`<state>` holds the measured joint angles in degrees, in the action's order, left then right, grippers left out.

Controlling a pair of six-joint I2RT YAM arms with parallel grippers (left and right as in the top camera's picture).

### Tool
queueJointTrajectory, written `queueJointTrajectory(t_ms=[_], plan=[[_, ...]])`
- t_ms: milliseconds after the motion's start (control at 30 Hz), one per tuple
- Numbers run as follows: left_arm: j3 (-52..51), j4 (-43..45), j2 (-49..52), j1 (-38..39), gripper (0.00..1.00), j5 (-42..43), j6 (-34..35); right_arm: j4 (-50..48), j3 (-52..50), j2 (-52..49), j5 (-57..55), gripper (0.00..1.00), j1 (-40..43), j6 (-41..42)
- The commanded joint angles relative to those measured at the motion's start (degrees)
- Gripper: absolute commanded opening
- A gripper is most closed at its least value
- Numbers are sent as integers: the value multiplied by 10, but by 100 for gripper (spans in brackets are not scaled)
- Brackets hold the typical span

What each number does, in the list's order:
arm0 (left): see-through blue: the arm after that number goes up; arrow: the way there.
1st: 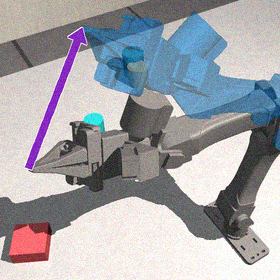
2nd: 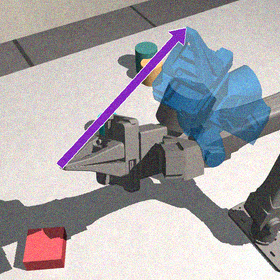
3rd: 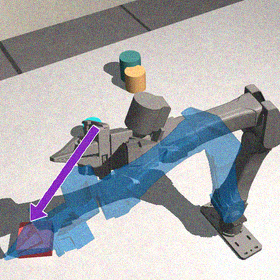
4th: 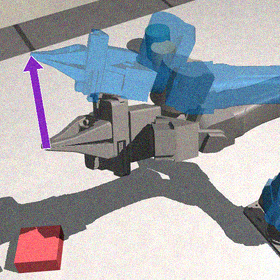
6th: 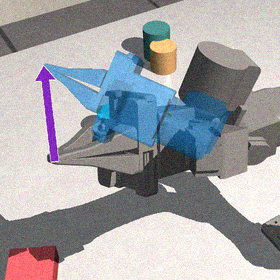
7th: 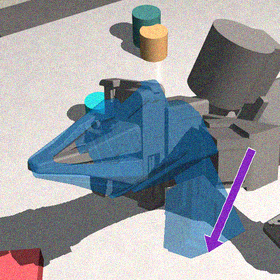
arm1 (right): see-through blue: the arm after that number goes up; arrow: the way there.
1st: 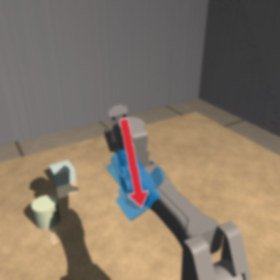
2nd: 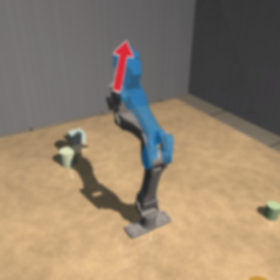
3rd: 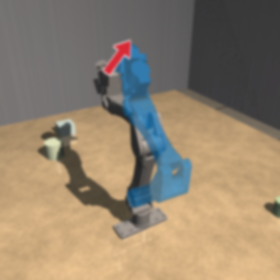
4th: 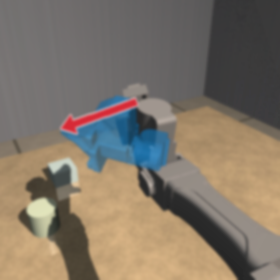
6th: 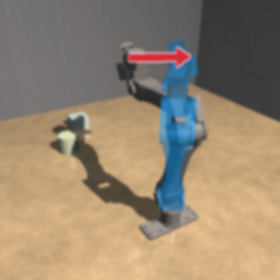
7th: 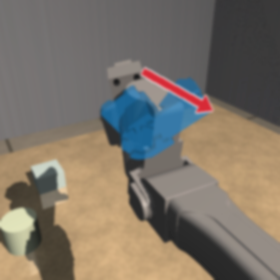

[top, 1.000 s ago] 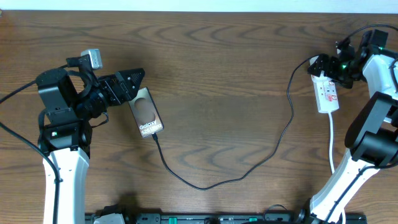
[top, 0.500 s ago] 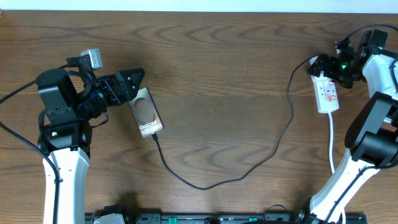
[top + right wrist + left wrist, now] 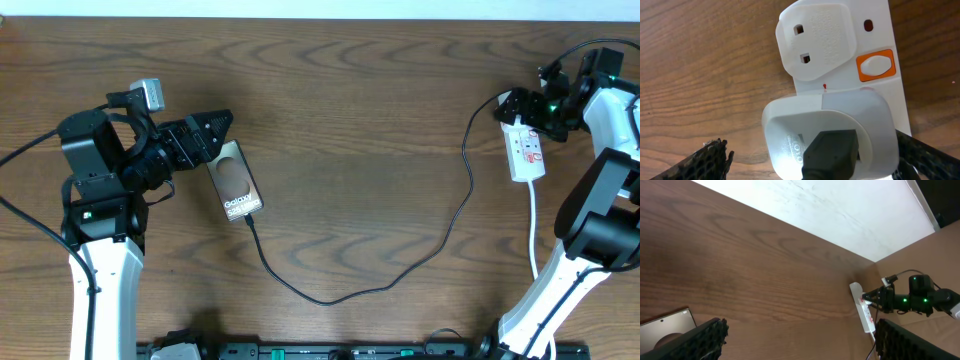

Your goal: Plug charger to phone and switch on socket

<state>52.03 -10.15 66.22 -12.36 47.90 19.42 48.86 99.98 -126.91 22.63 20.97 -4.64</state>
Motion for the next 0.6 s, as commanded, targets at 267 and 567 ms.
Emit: queueJointTrajectory(t_ms=[267,567], plan=[[4,-1,0,-2,95,1,-10,43,-21,2,12,97,12,15],[4,-1,0,-2,95,1,-10,34,-21,2,21,97,12,-15]])
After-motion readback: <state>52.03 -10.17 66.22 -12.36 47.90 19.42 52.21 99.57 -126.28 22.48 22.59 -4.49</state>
